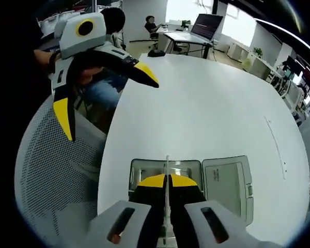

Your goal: Insert the divider into the dual guide fixture by aligning both edges with the guide slots and pushing it downward to the bottom, including one-sided entry, uneven engagement, binding, and posture correction.

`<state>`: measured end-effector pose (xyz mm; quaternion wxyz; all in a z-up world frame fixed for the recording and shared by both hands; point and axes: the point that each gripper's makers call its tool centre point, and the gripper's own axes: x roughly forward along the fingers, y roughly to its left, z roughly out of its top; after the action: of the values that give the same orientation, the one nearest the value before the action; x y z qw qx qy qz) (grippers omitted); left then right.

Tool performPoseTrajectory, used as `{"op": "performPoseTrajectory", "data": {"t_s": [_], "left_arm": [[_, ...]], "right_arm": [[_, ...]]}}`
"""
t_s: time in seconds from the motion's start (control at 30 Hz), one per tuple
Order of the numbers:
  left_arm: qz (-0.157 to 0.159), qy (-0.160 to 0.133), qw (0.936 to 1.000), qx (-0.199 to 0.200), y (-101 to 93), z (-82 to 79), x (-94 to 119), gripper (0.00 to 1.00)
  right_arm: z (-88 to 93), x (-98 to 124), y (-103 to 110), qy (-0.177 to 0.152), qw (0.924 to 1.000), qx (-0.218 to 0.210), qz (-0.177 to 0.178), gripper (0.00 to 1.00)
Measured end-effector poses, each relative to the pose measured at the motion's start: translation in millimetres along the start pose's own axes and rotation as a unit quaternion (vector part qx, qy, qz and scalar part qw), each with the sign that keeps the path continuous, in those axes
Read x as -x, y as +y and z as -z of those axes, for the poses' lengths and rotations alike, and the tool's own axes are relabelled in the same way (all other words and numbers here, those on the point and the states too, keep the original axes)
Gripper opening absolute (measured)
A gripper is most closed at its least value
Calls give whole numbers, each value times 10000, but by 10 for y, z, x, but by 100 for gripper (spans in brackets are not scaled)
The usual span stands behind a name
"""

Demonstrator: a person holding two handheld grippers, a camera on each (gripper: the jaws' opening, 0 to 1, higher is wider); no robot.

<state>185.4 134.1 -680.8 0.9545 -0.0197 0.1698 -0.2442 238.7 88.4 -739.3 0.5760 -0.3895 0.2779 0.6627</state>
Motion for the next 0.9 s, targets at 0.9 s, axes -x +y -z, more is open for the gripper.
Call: {"op": "performPoseTrajectory", "data": {"t_s": [0.9], "left_arm": [[11,0,9999,103,22,34,22,80]], "right_arm": [[140,-246,6,356,9993,-90,-48,0]]}}
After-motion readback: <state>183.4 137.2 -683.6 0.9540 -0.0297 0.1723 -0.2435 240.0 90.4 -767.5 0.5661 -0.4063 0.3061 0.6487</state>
